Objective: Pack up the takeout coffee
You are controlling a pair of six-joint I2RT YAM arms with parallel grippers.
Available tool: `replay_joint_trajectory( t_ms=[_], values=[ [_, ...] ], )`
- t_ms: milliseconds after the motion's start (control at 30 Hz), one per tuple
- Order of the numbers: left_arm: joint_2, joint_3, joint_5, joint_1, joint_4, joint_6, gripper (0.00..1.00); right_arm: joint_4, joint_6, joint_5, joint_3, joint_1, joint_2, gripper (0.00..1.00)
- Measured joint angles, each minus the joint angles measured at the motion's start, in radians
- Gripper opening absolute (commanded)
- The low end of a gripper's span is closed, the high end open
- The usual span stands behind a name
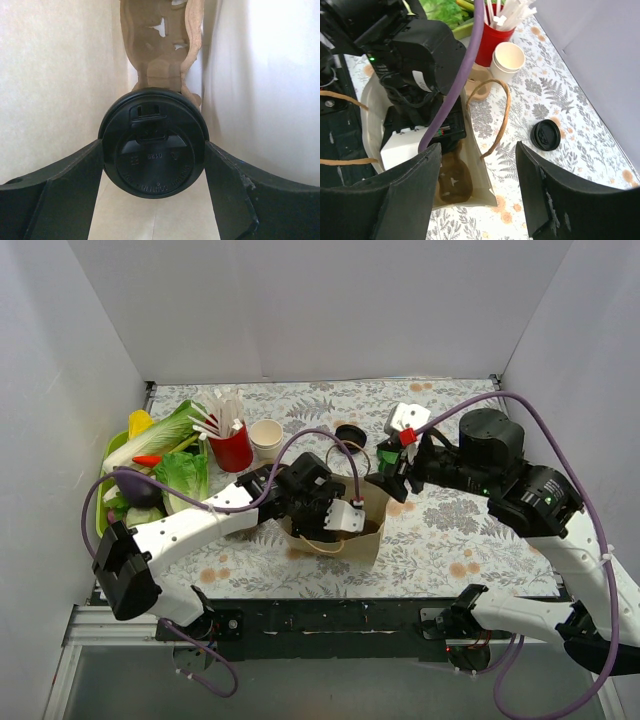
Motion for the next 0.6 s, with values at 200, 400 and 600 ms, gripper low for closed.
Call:
replay_joint_trajectory(
  t_ms=[200,400,600],
  values=[
    [0.024,0.035,0.015,0.001,-0.039,-0.035,0.0,-0.001,0.006,0.006,0.0,-0.072,0.0,0.68],
    [0.028,0.04,0.019,0.001,-0.048,-0.053,0.0,0.0,0.008,-0.014,-0.001,-0.126,-0.005,0.68],
    [0.028,0.03,0.021,0.003,-0.028,-0.068,0.0,0.001,0.008,-0.034,-0.006,-0.14,-0.012,0.68]
  ],
)
